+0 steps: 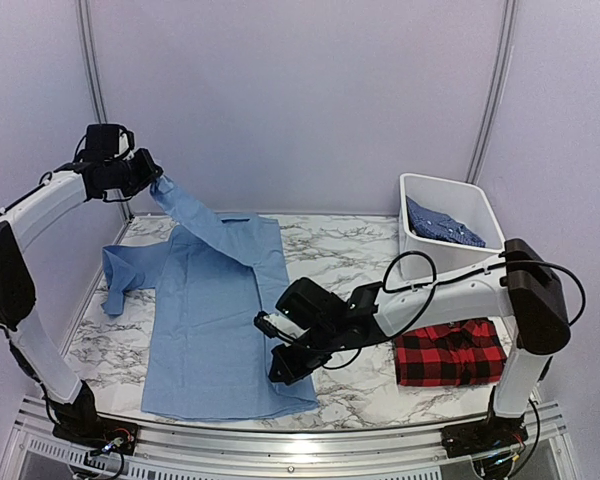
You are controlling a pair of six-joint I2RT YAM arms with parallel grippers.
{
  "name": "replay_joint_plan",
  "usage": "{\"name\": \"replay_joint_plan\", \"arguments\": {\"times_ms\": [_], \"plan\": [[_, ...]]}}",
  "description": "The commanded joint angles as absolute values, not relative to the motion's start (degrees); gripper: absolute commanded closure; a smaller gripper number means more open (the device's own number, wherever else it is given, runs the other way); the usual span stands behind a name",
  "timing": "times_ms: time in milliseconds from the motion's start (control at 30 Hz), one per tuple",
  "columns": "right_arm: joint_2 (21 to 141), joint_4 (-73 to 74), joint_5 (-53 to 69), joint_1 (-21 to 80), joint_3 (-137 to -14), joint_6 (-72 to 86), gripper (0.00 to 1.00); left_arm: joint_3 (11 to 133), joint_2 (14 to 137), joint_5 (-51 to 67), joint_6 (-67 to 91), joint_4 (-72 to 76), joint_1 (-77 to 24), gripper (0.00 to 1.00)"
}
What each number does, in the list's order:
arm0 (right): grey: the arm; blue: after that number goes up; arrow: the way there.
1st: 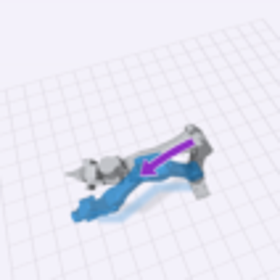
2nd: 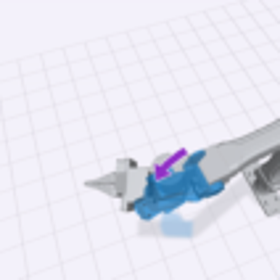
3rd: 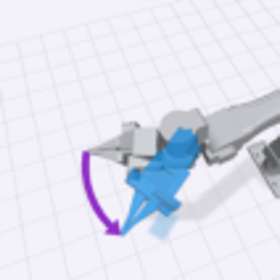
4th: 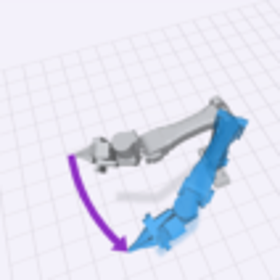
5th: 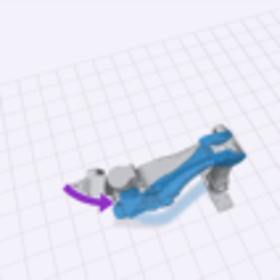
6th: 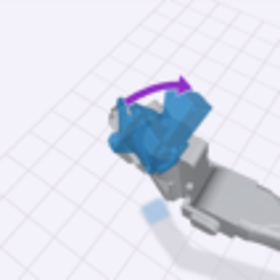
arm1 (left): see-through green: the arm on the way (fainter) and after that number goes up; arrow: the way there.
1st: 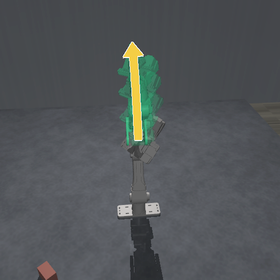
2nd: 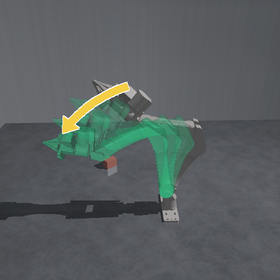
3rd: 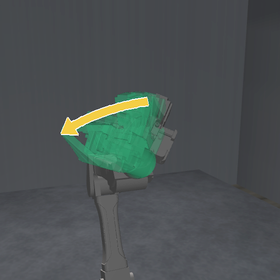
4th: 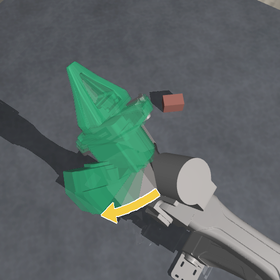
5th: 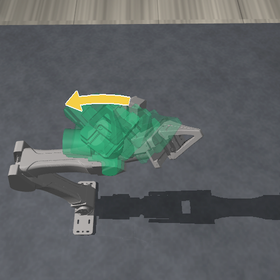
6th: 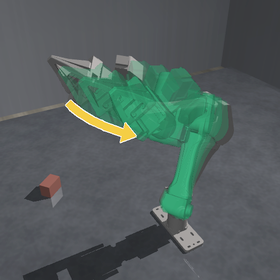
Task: Fold and stack the long sleeve shirts
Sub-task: Fold the flattened shirt at the center of the board.
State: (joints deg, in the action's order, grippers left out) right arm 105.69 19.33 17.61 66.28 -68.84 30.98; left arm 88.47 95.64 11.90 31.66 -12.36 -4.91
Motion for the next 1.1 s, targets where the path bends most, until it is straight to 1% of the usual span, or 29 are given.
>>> {"name": "replay_joint_plan", "arguments": {"times_ms": [0, 367, 533, 567, 633, 733, 867, 967, 1067], "plan": [[106.8, 19.3, 19.5, 66.7, -72.9, 29.1, 1.00, 87.1, 94.4, 11.7, 30.8, -13.0, -4.6, 1.00], [109.2, 21.0, 20.6, 66.7, -74.2, 27.9, 1.00, 84.7, 94.8, 14.1, 31.0, -12.7, -4.6, 1.00], [109.6, 21.1, 21.2, 66.7, -73.8, 27.5, 0.92, 83.9, 94.9, 15.5, 31.2, -12.0, -4.7, 1.00], [109.4, 21.2, 21.3, 66.7, -73.7, 27.4, 0.89, 83.8, 95.0, 16.1, 31.2, -11.7, -4.8, 1.00], [108.8, 21.4, 21.3, 66.7, -73.8, 27.0, 0.80, 83.7, 95.5, 17.5, 31.2, -11.5, -5.1, 1.00], [107.5, 22.0, 19.7, 66.6, -74.5, 26.6, 0.71, 83.8, 96.4, 20.2, 31.0, -11.1, -5.8, 1.00], [105.3, 22.5, 17.4, 64.4, -75.0, 26.1, 0.65, 83.7, 97.5, 24.3, 29.6, -10.9, -8.2, 0.99], [103.5, 22.0, 14.1, 61.5, -74.8, 26.2, 0.65, 82.8, 98.0, 26.7, 28.5, -10.8, -10.8, 0.96], [101.4, 19.8, 11.0, 57.9, -74.0, 27.5, 0.64, 81.9, 98.7, 28.1, 27.1, -10.8, -14.3, 0.96]]}}
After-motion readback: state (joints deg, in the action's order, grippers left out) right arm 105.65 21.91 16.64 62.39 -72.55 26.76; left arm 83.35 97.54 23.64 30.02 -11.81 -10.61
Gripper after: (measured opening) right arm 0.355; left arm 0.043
